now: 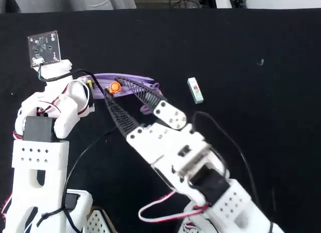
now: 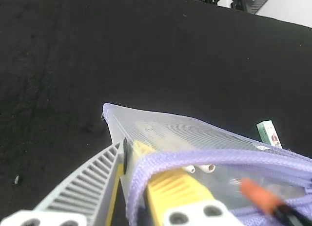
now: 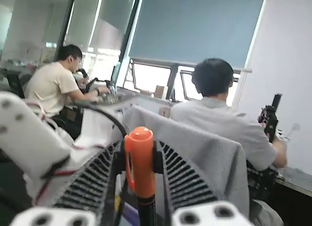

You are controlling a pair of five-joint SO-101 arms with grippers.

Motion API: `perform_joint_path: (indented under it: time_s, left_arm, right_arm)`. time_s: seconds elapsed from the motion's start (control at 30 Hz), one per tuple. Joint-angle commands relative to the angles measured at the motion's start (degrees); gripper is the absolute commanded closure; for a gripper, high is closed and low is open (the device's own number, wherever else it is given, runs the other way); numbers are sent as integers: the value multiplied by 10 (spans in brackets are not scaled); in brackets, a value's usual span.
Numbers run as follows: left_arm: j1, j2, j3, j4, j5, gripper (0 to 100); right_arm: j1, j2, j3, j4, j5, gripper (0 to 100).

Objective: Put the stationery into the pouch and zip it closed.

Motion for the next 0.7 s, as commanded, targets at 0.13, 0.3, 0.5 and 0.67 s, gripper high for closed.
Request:
perform_joint_path:
  time_s: [0.13,0.3,0.5,0.67]
  left_arm:
    - [-6,-11,-31,2,6,971]
    - [-6,-11,-31,2,6,971]
    - [-6,-11,-31,2,6,971]
    - [-7,-11,-31,0,6,971]
  right_arm:
    - [52,-8,160,-85,11,987]
    - [52,-7,217,-84,14,904]
    - [52,-13,213,-84,15,724]
    - [54,-14,168,-84,15,786]
